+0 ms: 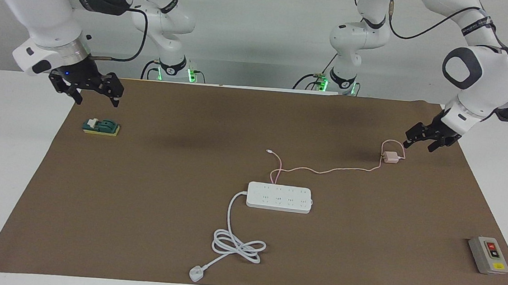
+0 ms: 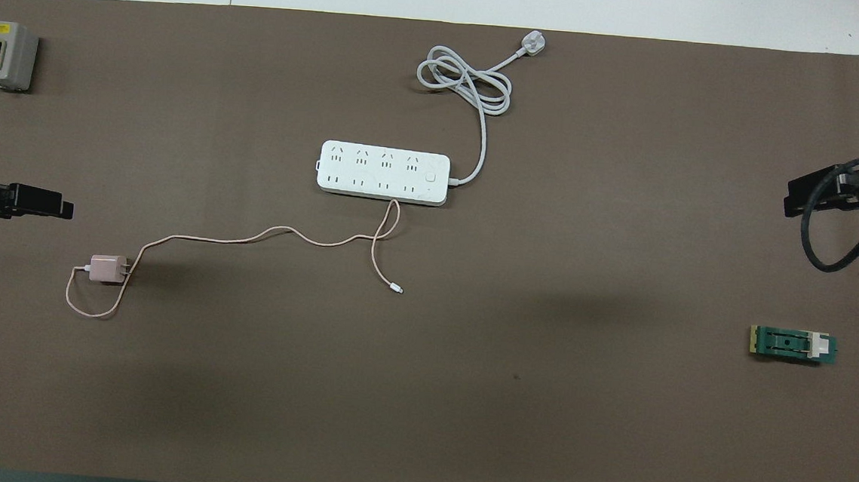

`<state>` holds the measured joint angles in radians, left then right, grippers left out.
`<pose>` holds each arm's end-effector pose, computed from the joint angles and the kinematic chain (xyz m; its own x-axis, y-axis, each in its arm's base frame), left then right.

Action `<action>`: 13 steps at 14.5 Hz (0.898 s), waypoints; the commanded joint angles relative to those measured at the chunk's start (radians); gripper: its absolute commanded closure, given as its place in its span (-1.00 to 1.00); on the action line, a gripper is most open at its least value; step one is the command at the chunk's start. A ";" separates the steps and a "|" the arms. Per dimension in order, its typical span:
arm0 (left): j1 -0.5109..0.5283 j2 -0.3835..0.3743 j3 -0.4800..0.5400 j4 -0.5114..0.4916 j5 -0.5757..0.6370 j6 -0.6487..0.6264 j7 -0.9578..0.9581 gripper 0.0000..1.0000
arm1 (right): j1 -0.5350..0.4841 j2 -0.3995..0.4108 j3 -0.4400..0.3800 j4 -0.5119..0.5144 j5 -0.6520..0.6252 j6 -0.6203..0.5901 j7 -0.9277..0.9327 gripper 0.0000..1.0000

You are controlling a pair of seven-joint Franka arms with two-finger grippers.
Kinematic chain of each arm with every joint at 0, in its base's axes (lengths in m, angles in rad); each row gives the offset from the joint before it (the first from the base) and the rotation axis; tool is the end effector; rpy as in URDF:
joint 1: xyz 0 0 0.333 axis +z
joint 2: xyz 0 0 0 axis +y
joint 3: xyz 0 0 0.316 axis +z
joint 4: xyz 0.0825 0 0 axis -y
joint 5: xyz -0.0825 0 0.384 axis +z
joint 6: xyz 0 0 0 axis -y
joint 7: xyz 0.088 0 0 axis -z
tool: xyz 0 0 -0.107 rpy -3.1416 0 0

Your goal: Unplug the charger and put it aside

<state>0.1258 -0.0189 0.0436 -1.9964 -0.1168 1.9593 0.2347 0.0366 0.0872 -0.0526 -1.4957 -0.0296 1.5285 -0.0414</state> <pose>0.5415 0.0850 0.4662 0.9998 -0.0198 0.0050 -0.0202 -0.9938 0.1097 0.5766 -0.0111 0.6070 0.9982 0.0241 -0.0556 0.0259 -0.9992 0.0319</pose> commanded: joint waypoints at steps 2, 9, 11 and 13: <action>-0.017 -0.016 -0.010 0.089 0.075 -0.107 -0.129 -1.00 | -0.015 -0.001 -0.015 0.012 -0.006 -0.021 -0.012 -1.00; -0.017 -0.059 -0.036 0.221 0.080 -0.314 -0.207 -1.00 | -0.017 0.003 -0.075 0.014 0.042 -0.014 -0.009 -1.00; -0.017 -0.047 -0.039 0.283 0.083 -0.367 -0.207 -1.00 | -0.017 0.003 -0.095 0.015 0.043 -0.021 -0.009 -1.00; -0.018 -0.021 -0.050 0.335 0.098 -0.411 -0.206 -1.00 | -0.015 0.003 -0.087 0.014 0.033 -0.019 -0.009 -1.00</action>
<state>0.1195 -0.0788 -0.0019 -1.7301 -0.0508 1.6073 0.0468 0.0304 0.0872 -0.1485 -1.4939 -0.0071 1.5274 -0.0417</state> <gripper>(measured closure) 0.000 0.000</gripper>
